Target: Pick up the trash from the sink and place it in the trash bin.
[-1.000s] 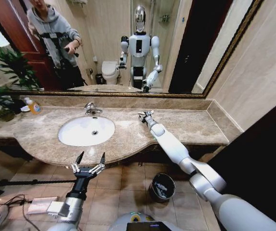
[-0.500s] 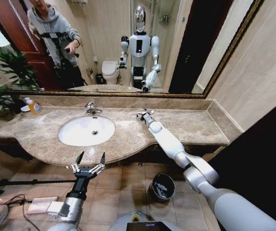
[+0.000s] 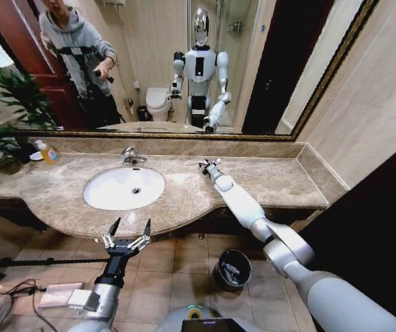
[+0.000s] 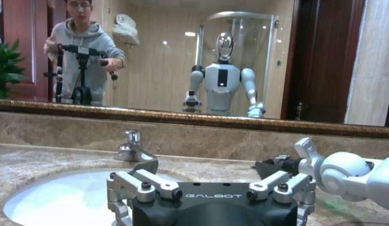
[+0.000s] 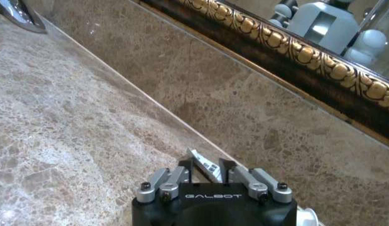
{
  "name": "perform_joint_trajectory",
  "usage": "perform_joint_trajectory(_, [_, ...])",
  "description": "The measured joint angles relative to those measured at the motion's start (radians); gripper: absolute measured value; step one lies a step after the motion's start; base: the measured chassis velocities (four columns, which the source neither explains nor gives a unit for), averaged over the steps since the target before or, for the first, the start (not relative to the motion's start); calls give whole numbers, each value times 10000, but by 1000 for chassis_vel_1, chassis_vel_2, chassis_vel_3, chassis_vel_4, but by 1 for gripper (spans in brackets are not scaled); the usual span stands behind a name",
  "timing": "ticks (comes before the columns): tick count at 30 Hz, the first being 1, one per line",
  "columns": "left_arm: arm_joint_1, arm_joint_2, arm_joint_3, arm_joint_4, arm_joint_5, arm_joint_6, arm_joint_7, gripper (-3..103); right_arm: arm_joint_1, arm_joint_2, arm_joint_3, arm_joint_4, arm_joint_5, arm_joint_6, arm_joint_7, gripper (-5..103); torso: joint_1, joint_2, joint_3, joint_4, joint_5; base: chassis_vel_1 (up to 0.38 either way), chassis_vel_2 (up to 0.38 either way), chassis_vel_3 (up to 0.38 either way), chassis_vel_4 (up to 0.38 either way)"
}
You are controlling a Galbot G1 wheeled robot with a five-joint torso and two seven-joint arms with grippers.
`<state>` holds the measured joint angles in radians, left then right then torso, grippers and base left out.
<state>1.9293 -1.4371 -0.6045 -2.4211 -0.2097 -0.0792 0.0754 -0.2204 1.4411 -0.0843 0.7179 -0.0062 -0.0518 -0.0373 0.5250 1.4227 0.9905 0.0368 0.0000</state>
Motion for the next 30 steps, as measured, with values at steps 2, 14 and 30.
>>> perform_joint_trajectory(2, [0,0,0,0,0,0,0,100,2,4,-10,-14,14,-8,0,25,0,0,0,0,0,0,0,0,0])
perform_joint_trajectory(14, [0,0,0,0,0,0,0,100,14,37,-114,-58,82,-12,35,0,0,0,0,0,0,0,0,0,0])
perform_joint_trajectory(30, [0,0,0,0,0,0,0,100,-582,-776,72,1551,526,-360,148,0,0,0,0,0,2,0,0,0,0])
